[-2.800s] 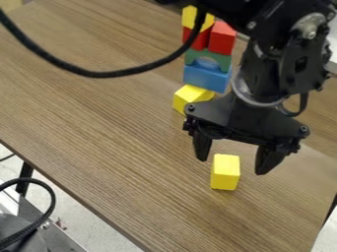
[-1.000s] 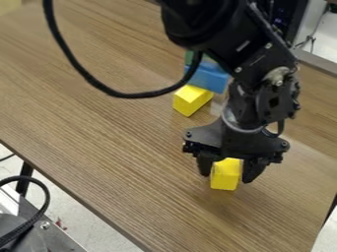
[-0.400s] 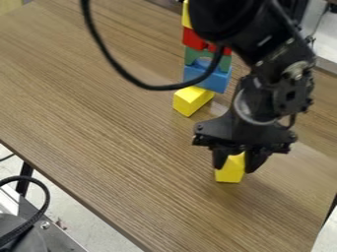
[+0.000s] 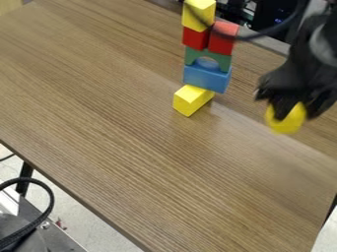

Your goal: Take the yellow cube and put it on top of the red cube

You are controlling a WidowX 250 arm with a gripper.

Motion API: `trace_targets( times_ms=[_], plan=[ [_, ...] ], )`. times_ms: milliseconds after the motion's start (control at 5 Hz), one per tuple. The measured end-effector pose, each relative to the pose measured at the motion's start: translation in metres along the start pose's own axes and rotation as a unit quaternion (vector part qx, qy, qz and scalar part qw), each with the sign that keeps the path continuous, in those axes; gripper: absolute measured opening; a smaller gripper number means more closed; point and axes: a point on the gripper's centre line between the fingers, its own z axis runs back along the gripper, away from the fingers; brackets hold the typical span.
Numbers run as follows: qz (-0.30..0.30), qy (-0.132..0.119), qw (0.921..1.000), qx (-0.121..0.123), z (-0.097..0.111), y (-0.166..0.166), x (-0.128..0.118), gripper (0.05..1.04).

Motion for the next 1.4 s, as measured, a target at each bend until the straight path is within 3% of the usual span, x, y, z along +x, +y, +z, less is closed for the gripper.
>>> trace_targets(
  times_ms=[200,400,800,1000,1400],
  plan=[
    [0.094,-0.028,0.9951,0.007,0.026,-0.015,0.021,0.488],
    [0.18,-0.047,0.9823,0.02,0.041,-0.014,0.038,0.488],
    [0.301,-0.059,0.9504,0.05,0.045,0.002,0.064,0.488],
    [0.332,-0.043,0.9405,0.059,0.046,0.008,0.073,0.488],
    [0.37,-0.01,0.9282,0.04,0.055,0.012,0.096,0.488]
  ],
)
